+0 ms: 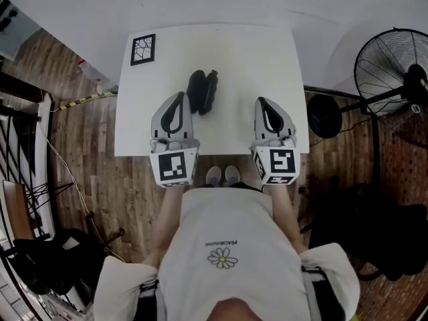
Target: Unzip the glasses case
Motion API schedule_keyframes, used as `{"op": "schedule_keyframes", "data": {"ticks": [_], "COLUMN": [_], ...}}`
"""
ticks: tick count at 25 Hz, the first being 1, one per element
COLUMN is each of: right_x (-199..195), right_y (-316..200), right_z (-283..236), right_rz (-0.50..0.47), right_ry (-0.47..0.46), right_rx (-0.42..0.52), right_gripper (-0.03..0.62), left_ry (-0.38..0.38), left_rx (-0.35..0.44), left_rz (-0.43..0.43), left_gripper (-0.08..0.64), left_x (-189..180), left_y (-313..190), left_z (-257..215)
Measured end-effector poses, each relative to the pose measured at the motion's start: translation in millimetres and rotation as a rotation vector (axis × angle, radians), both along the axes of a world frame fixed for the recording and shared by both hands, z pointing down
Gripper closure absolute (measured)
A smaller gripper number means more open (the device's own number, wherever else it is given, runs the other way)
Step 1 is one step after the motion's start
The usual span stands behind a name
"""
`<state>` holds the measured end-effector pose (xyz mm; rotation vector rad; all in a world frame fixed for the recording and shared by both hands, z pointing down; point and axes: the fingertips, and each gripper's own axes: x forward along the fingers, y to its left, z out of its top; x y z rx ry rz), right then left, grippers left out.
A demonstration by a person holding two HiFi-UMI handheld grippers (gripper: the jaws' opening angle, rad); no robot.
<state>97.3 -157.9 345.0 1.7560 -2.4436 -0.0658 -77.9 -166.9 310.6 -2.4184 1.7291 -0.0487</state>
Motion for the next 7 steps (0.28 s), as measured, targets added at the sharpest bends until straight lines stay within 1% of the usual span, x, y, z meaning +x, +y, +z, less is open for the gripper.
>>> {"op": "schedule_keyframes", "data": {"ticks": [4, 7], "right_x": [0.6, 1.3], "right_y": [-1.1, -2.3], "right_z": [0.5, 0.0], "right_rz": [0.003, 0.011], "right_ry": [0.008, 0.012], "right_rx": [0.001, 0.003], "right_gripper": [0.586, 0.586], "left_ry": [0.011, 0.001], "left_rx": [0.004, -0.002], "left_rz": [-0.009, -0.014], "left_gripper": [0.546, 0.546], "left_x": [-3.6, -9.0], "left_y": [1.6, 2.0], "left_z": [0.3, 3.7]}}
